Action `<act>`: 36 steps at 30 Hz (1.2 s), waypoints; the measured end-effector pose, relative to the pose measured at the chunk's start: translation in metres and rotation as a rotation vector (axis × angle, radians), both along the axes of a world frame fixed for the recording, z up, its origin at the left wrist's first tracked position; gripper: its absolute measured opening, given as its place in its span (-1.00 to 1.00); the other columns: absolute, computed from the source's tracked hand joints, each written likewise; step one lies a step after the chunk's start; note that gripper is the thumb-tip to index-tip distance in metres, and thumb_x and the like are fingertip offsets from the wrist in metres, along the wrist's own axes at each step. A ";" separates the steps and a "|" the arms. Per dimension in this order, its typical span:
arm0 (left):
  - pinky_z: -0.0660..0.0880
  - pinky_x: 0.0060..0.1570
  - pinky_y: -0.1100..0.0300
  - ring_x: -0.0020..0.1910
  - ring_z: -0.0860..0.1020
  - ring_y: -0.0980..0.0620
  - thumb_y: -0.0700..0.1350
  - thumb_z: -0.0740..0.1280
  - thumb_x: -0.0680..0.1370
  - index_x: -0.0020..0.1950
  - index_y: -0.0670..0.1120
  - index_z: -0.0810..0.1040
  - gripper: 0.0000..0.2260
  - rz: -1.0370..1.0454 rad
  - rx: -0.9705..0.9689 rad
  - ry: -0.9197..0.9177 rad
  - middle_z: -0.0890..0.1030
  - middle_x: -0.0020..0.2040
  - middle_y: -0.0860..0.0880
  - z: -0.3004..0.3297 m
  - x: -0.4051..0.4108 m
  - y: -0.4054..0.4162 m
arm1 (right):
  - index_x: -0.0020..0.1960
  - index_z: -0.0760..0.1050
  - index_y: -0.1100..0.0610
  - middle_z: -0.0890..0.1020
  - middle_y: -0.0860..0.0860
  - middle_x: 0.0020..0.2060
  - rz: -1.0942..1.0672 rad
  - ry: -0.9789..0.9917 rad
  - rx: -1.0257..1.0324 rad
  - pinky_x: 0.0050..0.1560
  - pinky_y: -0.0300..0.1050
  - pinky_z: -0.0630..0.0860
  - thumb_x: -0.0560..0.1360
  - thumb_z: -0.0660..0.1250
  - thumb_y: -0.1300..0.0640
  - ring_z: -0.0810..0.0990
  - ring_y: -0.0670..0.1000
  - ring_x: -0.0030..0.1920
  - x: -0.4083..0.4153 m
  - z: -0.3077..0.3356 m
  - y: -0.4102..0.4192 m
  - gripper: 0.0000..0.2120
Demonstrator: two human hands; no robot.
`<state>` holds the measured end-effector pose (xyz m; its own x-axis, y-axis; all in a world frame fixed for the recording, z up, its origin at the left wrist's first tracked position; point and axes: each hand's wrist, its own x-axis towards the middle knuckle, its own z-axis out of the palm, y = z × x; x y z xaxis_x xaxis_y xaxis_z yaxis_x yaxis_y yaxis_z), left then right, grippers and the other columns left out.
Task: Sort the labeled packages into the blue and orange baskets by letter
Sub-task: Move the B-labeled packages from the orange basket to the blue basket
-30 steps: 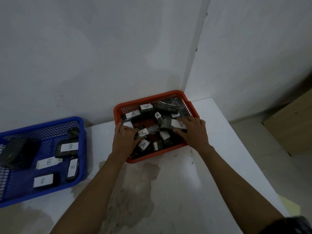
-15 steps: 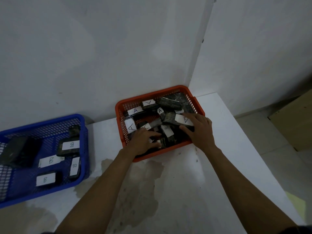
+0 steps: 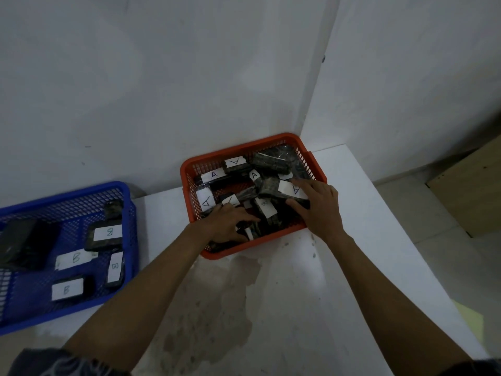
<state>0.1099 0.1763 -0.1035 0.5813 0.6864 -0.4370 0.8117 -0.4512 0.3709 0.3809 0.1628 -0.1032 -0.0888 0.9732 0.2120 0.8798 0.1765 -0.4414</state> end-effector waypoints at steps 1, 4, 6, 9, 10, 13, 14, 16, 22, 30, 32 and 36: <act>0.28 0.15 0.03 0.18 0.38 -0.03 0.11 0.38 0.48 0.41 0.21 0.32 -0.48 -0.024 0.051 0.003 0.47 0.27 0.07 -0.001 0.000 0.000 | 0.39 0.43 -0.01 0.53 0.01 0.29 -0.002 0.000 -0.001 0.36 -0.04 0.17 0.49 0.34 -0.15 0.41 0.06 0.33 0.000 0.000 0.000 -0.49; 0.32 0.01 0.11 0.11 0.45 0.01 0.18 0.37 0.46 0.33 0.17 0.40 -0.55 -0.066 0.223 -0.040 0.52 0.23 0.09 -0.010 0.000 0.000 | 0.38 0.44 0.00 0.53 0.01 0.29 -0.004 -0.011 -0.003 0.37 -0.04 0.18 0.49 0.34 -0.17 0.41 0.06 0.33 0.000 0.000 0.001 -0.49; 0.34 -0.07 0.14 0.04 0.48 0.05 0.31 0.30 0.43 0.23 0.17 0.45 -0.57 -0.015 0.237 -0.139 0.54 0.14 0.12 -0.012 0.000 0.000 | 0.39 0.44 -0.01 0.53 0.00 0.29 -0.008 -0.015 -0.001 0.37 -0.05 0.17 0.49 0.33 -0.18 0.41 0.06 0.33 0.001 -0.001 0.001 -0.48; 0.47 -0.15 0.14 -0.09 0.53 0.10 0.44 0.15 0.40 0.08 0.13 0.50 -0.52 0.131 0.116 -0.320 0.58 -0.01 0.12 -0.006 -0.001 0.001 | 0.39 0.43 -0.02 0.52 -0.01 0.30 -0.010 -0.022 0.003 0.36 -0.07 0.15 0.49 0.33 -0.19 0.40 0.05 0.33 0.001 -0.003 0.002 -0.49; 0.50 -0.18 0.13 -0.15 0.53 0.12 0.44 0.15 0.40 0.02 0.11 0.51 -0.53 0.170 0.073 -0.349 0.59 -0.07 0.09 -0.004 -0.001 0.001 | 0.39 0.43 -0.03 0.52 -0.01 0.30 -0.010 -0.026 0.005 0.35 -0.07 0.15 0.49 0.33 -0.19 0.40 0.05 0.33 0.001 -0.003 0.002 -0.49; 0.40 -0.30 0.15 -0.35 0.44 0.12 0.37 0.18 0.44 -0.18 0.00 0.47 -0.57 0.273 -0.009 -0.406 0.50 -0.29 0.04 0.001 -0.001 0.002 | 0.39 0.43 -0.03 0.52 -0.01 0.30 -0.011 -0.037 0.013 0.34 -0.07 0.17 0.50 0.31 -0.20 0.41 0.04 0.33 0.000 -0.005 0.003 -0.49; 0.37 -0.32 0.15 -0.39 0.41 0.12 0.34 0.20 0.47 -0.21 -0.01 0.46 -0.59 0.303 -0.034 -0.427 0.47 -0.33 0.03 0.002 0.000 0.002 | 0.39 0.43 -0.03 0.52 -0.01 0.30 -0.013 -0.040 0.013 0.34 -0.07 0.16 0.50 0.30 -0.20 0.41 0.04 0.33 0.000 -0.006 0.003 -0.49; 0.36 -0.34 0.14 -0.42 0.41 0.13 0.28 0.23 0.50 -0.25 0.06 0.48 -0.67 0.349 -0.087 -0.465 0.47 -0.35 0.03 0.006 0.002 0.002 | 0.39 0.43 -0.04 0.52 -0.02 0.30 -0.015 -0.044 0.015 0.33 -0.08 0.15 0.50 0.29 -0.21 0.41 0.03 0.32 0.000 -0.006 0.003 -0.49; 0.40 -0.33 0.31 -0.32 0.51 0.24 0.17 0.23 0.57 -0.08 0.21 0.52 -0.89 0.411 -0.121 -0.526 0.56 -0.19 0.11 0.015 -0.004 -0.004 | 0.40 0.42 -0.01 0.51 0.01 0.30 -0.002 -0.012 -0.009 0.37 0.00 0.21 0.50 0.33 -0.15 0.40 0.05 0.33 -0.002 0.001 0.002 -0.49; 0.55 -0.20 0.18 -0.16 0.61 0.10 0.16 0.24 0.56 0.18 0.07 0.58 -0.71 0.505 -0.012 -0.568 0.65 -0.05 0.01 0.025 -0.022 -0.014 | 0.06 0.62 0.06 0.66 -0.01 -0.06 -0.005 0.098 0.122 0.00 -0.08 0.50 0.51 0.37 0.01 0.58 0.00 -0.02 -0.032 0.011 -0.023 -0.81; 0.55 -0.16 0.14 -0.14 0.59 0.09 0.15 0.25 0.56 0.17 0.05 0.60 -0.70 0.526 0.046 -0.566 0.64 -0.05 0.00 0.029 -0.023 -0.015 | 0.01 0.64 0.07 0.69 -0.01 -0.14 0.062 0.127 0.026 -0.08 -0.08 0.58 0.53 0.34 0.00 0.61 -0.04 -0.14 -0.042 0.014 -0.027 -0.82; 0.45 -0.25 0.38 -0.25 0.56 0.23 0.16 0.25 0.55 0.04 0.04 0.65 -0.72 0.578 0.100 -0.644 0.62 -0.19 0.12 0.042 -0.032 -0.023 | 0.06 0.63 0.07 0.68 -0.06 -0.10 0.080 0.296 -0.050 -0.06 -0.31 0.53 0.53 0.35 -0.03 0.59 -0.17 -0.13 -0.064 0.023 -0.030 -0.78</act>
<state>0.0774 0.1536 -0.0616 0.2429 0.9679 -0.0646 0.5694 -0.0883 0.8173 0.3168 0.1327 -0.0802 -0.1072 0.9754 0.1926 0.6956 0.2120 -0.6865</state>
